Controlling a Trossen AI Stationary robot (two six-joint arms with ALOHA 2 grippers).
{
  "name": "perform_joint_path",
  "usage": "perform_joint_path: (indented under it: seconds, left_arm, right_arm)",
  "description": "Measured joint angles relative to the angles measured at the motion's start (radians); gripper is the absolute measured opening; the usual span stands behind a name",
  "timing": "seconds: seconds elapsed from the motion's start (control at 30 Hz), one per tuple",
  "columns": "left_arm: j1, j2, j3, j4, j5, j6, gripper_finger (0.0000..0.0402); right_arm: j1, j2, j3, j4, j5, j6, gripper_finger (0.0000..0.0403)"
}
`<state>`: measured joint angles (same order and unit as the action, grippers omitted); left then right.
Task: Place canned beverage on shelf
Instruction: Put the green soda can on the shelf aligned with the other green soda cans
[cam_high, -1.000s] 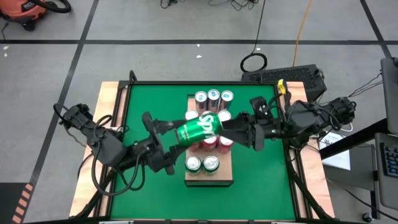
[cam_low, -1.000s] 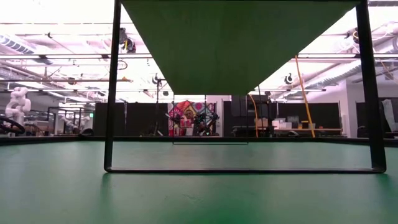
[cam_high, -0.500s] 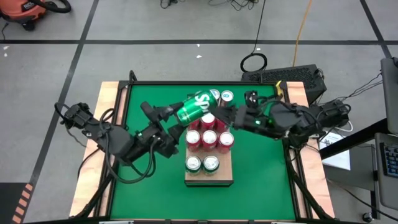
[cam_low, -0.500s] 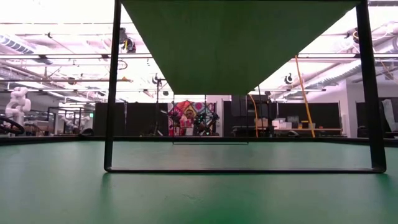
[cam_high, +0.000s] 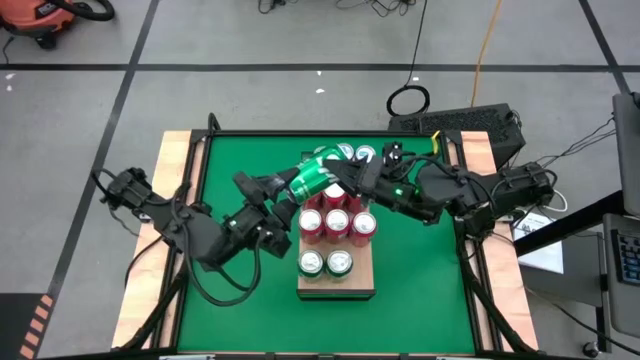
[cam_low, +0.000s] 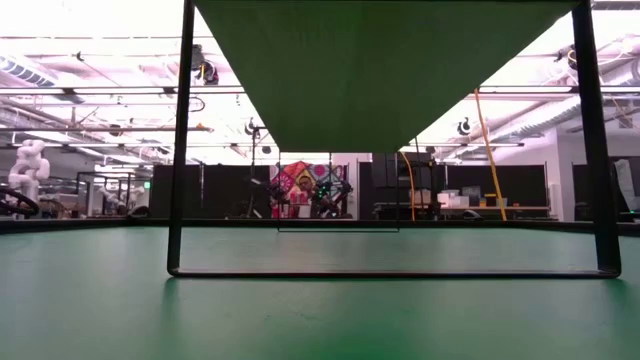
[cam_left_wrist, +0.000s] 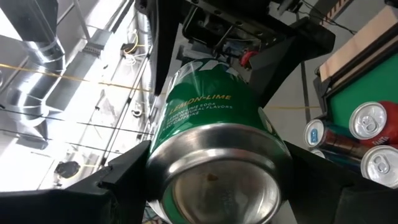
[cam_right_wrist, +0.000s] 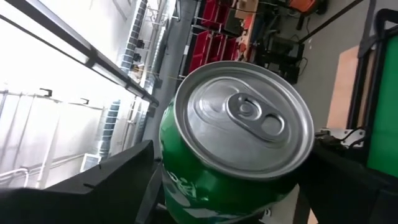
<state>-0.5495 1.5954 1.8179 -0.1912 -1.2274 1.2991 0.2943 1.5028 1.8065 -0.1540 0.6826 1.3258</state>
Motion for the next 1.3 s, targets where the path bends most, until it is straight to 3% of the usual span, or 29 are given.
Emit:
perform_joint_path:
  seconds: [0.47, 0.73, 0.83, 1.0, 1.3]
  left_arm:
    - [-0.002, 0.004, -0.001, -0.030, 0.019, 0.019, 0.0283]
    - [-0.002, 0.004, -0.001, -0.034, 0.021, 0.017, 0.0285]
    - [-0.002, 0.004, -0.002, -0.035, 0.021, 0.009, 0.0296]
    - [0.001, 0.006, -0.004, -0.039, 0.031, -0.137, 0.0335]
    - [-0.002, 0.008, -0.004, -0.027, 0.036, -0.403, 0.0390]
  right_arm:
    - [-0.007, 0.000, 0.000, 0.001, 0.022, 0.004, 0.0352]
    - [-0.008, 0.000, 0.000, -0.003, 0.023, 0.007, 0.0300]
    - [-0.007, 0.000, 0.000, -0.005, 0.023, 0.005, 0.0297]
    - [-0.009, 0.000, 0.000, -0.014, 0.027, -0.033, 0.0310]
    - [-0.009, -0.016, 0.000, 0.007, 0.023, -0.099, 0.0298]
